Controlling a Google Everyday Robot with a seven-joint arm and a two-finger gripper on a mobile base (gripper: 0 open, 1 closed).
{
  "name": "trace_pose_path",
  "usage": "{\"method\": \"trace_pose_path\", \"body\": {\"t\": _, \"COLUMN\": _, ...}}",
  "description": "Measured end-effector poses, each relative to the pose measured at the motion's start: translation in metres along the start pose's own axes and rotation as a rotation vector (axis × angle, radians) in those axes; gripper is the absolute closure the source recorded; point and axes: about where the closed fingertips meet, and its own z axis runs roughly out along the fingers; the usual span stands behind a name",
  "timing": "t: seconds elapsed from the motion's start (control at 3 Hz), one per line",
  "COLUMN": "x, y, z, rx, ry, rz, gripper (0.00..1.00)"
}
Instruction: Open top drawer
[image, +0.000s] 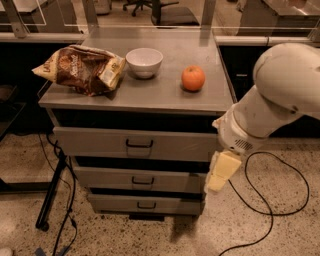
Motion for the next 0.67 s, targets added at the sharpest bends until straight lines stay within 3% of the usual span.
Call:
{"method": "trace_pose_path", "body": {"t": 0.33, "x": -0.0346, "y": -0.0033, "z": 0.0499, "rx": -0.056, "ry": -0.034, "rz": -0.028, "gripper": 0.0}}
{"method": "trace_pose_path", "body": {"t": 0.67, "x": -0.0346, "y": -0.0033, "z": 0.0499, "rx": -0.056, "ry": -0.034, "rz": -0.028, "gripper": 0.0}}
